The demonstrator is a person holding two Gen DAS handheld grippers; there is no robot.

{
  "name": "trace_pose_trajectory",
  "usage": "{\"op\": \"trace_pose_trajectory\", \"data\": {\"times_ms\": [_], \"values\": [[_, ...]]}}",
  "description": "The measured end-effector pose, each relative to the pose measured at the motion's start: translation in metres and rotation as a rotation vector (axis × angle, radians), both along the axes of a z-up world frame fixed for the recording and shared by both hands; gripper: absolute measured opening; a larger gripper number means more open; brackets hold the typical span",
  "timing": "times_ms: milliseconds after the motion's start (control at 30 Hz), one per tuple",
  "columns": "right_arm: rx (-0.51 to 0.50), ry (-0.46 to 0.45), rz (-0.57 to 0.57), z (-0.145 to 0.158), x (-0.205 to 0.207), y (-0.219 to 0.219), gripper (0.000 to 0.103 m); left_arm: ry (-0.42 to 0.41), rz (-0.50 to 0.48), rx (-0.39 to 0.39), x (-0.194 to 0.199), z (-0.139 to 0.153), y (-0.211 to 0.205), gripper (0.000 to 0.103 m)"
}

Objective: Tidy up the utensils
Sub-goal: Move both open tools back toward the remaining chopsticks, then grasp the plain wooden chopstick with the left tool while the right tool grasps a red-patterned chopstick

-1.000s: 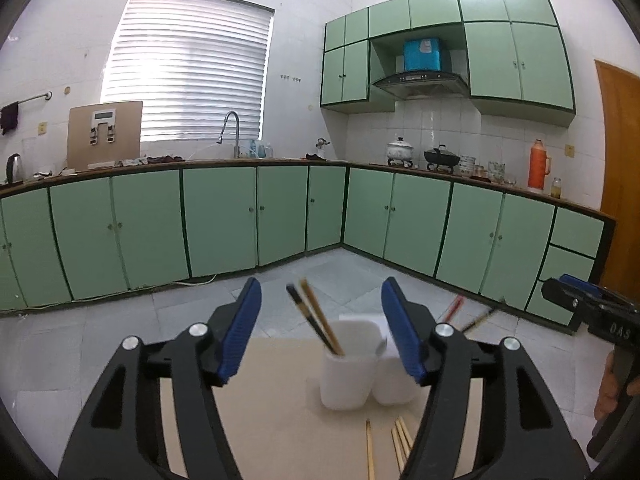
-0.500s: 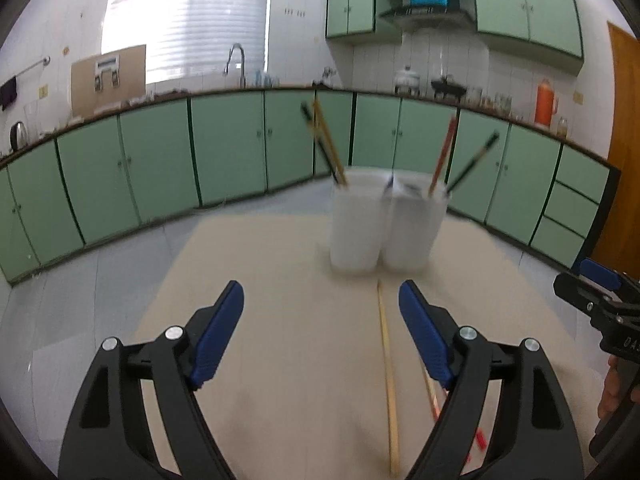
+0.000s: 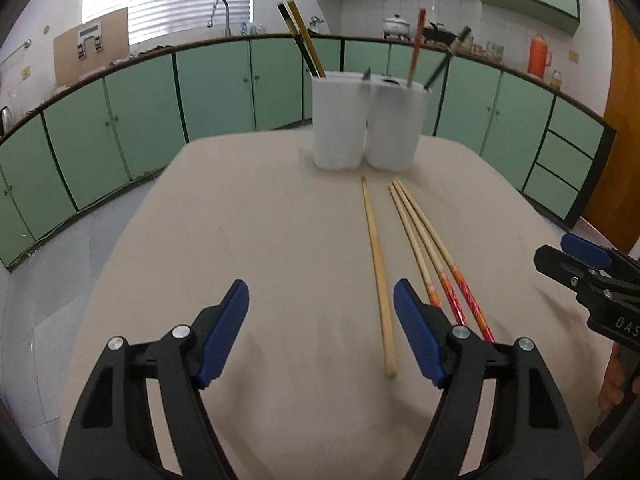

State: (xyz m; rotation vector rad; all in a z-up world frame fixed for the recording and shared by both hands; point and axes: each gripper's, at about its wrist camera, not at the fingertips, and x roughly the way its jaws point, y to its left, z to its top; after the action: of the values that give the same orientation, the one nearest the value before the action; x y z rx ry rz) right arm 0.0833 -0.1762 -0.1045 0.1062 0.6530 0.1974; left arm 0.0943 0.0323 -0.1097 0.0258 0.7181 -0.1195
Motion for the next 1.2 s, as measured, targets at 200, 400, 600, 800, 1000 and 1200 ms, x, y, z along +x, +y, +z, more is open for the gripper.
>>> {"op": "trace_pose_trajectory", "data": {"times_ms": [200,400,600,800,1000,1200], "values": [[-0.022,0.008,0.013,-0.008,-0.006,0.01,0.064,0.034,-0.011,-0.004,-0.004,-0.01,-0.011,0.068],[-0.015,0.021,0.01,-0.013,-0.006,0.009,0.056,0.068,-0.037,0.0,-0.005,-0.023,-0.022,0.064],[-0.021,0.025,0.054,-0.013,-0.01,0.016,0.044,0.113,-0.064,0.0,-0.003,-0.034,-0.029,0.037],[-0.034,0.033,0.1,-0.016,-0.013,0.027,0.04,0.117,-0.065,0.004,-0.003,-0.036,-0.033,0.023],[-0.042,0.057,0.128,-0.022,-0.014,0.036,0.04,0.121,-0.066,0.005,-0.004,-0.035,-0.034,0.006],[-0.035,0.061,0.129,-0.021,-0.014,0.036,0.04,0.11,-0.028,0.007,-0.012,-0.031,-0.028,0.006]]}}
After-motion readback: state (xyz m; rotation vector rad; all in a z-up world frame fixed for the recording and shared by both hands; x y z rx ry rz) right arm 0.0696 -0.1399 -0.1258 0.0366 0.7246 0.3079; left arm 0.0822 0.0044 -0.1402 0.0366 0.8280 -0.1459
